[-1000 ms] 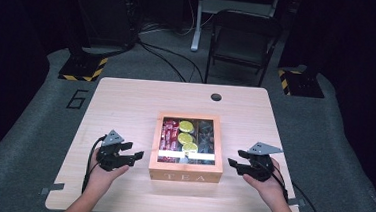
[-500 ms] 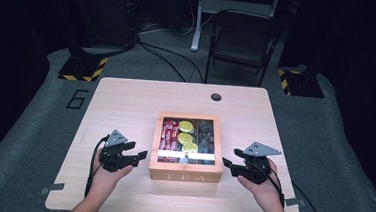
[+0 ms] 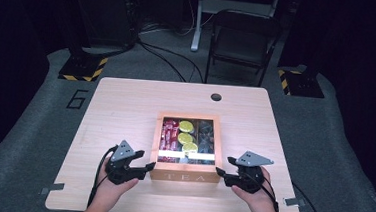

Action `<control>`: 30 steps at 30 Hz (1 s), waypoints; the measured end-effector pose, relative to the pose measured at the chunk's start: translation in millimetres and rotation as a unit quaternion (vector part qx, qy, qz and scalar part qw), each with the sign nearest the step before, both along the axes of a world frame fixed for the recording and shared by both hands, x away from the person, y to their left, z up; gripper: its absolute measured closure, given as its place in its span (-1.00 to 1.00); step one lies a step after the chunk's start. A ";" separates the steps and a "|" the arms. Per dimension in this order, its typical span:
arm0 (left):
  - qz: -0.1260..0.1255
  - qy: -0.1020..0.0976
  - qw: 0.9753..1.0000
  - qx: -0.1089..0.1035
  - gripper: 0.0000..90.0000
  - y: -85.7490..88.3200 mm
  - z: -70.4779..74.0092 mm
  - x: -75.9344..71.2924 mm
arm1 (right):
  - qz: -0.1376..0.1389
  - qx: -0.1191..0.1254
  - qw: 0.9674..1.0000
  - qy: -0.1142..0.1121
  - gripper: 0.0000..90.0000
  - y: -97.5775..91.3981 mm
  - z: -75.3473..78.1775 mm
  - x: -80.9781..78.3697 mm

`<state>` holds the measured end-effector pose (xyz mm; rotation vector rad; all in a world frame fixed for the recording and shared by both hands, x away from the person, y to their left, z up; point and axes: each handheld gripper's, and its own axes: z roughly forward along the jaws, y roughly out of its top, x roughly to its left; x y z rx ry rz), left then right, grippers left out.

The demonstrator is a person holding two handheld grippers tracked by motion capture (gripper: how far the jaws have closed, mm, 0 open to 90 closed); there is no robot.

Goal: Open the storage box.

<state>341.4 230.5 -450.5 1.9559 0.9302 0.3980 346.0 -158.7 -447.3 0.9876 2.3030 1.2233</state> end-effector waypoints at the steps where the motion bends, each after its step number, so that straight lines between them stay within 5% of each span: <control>1: 0.003 0.004 1.000 -0.008 -0.19 0.9 -1.3 -0.6 | 0.002 -0.003 1.000 -0.003 -0.12 0.5 -0.8 -1.6; 7: -0.003 -0.004 1.000 -0.007 -0.19 -2.0 -7.7 -3.5 | 0.010 -0.007 1.000 -0.002 -0.12 3.2 -5.9 -5.2; 11: -0.025 -0.003 1.000 0.014 -0.14 -9.6 -11.0 -7.5 | 0.020 -0.016 1.000 0.006 -0.11 5.3 -12.1 -5.6; 18: -0.016 -0.003 1.000 0.021 -0.09 -13.9 -18.8 -8.5 | 0.028 -0.035 0.999 0.021 0.01 8.0 -22.2 -1.5; 23: -0.019 0.012 0.999 0.027 -0.03 -13.8 -22.9 -8.1 | 0.033 -0.031 0.999 0.026 0.06 6.8 -24.1 0.7; 30: -0.017 0.007 0.999 0.040 0.00 -16.2 -26.0 -8.4 | 0.033 -0.031 0.999 0.027 0.06 6.2 -24.0 1.0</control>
